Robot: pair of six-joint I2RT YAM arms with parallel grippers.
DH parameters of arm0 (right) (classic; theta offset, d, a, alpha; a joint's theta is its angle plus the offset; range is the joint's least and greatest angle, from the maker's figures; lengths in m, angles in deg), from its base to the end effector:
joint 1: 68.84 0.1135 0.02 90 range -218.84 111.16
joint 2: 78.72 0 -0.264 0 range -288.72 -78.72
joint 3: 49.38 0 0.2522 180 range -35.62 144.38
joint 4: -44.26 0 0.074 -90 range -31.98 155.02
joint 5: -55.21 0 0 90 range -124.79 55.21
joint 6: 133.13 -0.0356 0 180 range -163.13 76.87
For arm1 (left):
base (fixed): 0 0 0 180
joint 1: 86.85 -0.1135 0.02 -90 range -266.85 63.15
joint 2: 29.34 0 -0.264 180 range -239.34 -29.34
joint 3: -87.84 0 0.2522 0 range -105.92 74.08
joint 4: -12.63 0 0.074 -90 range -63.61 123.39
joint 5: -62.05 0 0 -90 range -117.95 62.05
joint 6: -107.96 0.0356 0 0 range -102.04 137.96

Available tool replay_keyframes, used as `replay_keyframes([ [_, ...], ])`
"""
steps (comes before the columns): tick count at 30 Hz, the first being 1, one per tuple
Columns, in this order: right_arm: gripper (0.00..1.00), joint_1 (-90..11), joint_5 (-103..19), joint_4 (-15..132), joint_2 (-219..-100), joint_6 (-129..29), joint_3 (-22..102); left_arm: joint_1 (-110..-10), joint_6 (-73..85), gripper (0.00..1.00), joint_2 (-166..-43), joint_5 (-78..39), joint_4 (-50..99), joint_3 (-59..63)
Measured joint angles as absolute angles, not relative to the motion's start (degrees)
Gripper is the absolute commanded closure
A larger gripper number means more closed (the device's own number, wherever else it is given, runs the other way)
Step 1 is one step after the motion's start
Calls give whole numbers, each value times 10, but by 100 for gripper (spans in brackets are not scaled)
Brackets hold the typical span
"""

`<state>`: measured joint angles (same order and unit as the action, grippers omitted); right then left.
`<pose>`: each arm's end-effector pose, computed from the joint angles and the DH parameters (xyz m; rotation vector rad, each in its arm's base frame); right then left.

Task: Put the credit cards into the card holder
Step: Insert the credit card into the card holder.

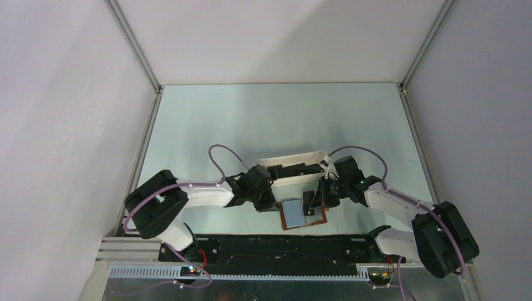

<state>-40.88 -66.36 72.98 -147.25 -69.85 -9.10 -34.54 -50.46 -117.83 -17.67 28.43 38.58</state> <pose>0.1700 0.1114 0.1523 -0.2547 2.6884 1.0422 0.1606 -0.2182 0.1286 -0.3196 2.8352 -0.9077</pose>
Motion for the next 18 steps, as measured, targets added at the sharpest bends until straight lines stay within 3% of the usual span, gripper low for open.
replay_keyframes([
  [18, 100, -436, -662, 772, -1397, -690, -105, -346, -494, 100, -1192, -172, 288, 371],
])
